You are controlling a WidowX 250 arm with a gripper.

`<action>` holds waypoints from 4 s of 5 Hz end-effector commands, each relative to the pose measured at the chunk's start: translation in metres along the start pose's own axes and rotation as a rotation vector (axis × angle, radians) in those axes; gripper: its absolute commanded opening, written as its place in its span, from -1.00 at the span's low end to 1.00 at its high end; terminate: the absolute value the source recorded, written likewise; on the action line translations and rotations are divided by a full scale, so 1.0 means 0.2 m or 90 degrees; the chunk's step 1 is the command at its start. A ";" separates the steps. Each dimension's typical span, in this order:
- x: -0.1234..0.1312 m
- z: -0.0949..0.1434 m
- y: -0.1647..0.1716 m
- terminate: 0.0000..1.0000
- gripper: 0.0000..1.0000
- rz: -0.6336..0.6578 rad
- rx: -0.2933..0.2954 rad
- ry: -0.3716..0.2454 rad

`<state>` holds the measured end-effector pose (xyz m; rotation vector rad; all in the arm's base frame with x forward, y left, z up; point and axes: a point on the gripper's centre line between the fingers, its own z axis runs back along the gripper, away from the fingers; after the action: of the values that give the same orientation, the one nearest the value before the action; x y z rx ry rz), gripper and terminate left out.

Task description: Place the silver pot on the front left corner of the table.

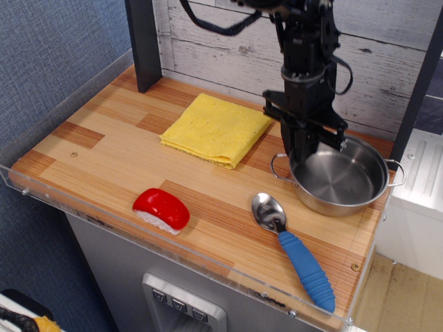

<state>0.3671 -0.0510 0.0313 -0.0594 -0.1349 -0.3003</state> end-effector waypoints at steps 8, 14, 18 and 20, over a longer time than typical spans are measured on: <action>-0.82 0.41 0.71 -1.00 -1.00 0.383 0.081 -0.009; -1.08 0.18 1.02 -1.00 -1.00 0.494 0.182 0.055; -1.08 0.34 1.04 -1.00 1.00 0.493 0.259 0.113; -0.96 0.45 0.93 -1.00 1.00 0.458 0.308 0.093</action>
<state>0.2381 0.2007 0.0703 0.3695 0.0137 0.4391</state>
